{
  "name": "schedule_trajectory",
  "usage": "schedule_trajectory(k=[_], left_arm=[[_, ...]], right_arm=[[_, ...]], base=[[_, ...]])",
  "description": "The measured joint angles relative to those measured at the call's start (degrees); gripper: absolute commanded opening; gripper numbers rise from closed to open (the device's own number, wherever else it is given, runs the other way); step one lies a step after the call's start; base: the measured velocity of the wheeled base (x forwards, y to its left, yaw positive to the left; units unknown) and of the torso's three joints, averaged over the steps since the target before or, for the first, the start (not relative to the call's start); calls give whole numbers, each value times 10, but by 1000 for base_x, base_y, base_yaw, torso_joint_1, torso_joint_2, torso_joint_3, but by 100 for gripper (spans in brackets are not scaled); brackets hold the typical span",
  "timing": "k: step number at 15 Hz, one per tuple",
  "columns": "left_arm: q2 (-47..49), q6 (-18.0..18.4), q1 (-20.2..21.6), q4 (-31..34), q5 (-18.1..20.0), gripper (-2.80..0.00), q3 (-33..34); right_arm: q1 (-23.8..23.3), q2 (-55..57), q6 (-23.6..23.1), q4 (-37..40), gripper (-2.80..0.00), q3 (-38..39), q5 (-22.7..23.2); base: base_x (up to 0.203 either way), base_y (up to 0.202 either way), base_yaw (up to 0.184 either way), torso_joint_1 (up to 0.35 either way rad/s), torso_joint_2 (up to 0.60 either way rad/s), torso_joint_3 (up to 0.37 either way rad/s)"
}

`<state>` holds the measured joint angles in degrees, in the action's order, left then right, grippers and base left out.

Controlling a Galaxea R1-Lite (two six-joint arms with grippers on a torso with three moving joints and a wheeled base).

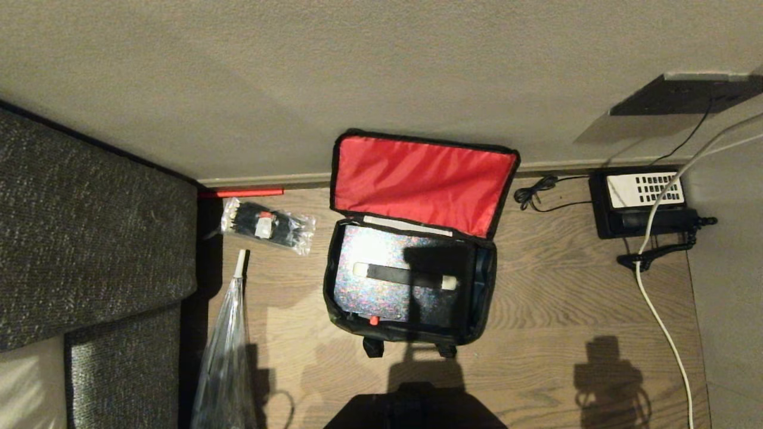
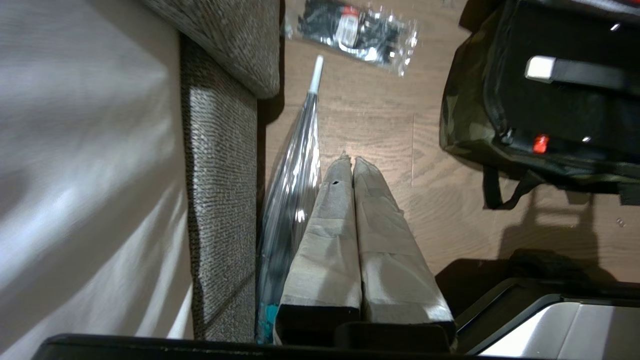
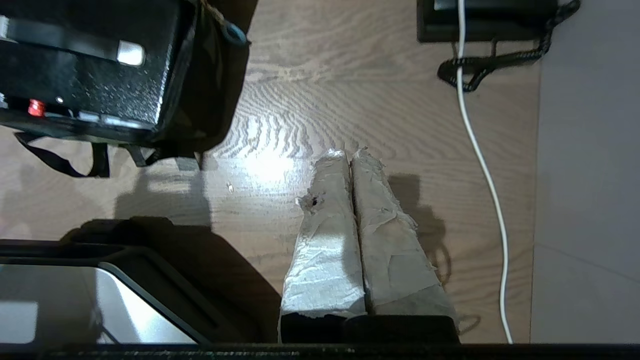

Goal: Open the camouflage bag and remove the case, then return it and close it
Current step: Close the top of the storage box

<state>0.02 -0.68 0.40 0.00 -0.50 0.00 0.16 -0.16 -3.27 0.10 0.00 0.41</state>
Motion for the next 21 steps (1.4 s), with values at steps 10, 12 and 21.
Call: schedule_trajectory(k=[10, 12, 21], left_arm=[[0, 1, 0, -1, 0, -280, 0], [0, 1, 0, -1, 0, -280, 0], [0, 2, 0, -1, 0, -280, 0]], right_arm=[[0, 0, 0, 0, -280, 0, 0], [0, 0, -1, 0, -280, 0, 0], [0, 1, 51, 59, -280, -74, 16]], base=[[0, 0, 0, 3, 2, -192], [0, 0, 0, -1, -1, -59], [0, 0, 0, 0, 0, 0]])
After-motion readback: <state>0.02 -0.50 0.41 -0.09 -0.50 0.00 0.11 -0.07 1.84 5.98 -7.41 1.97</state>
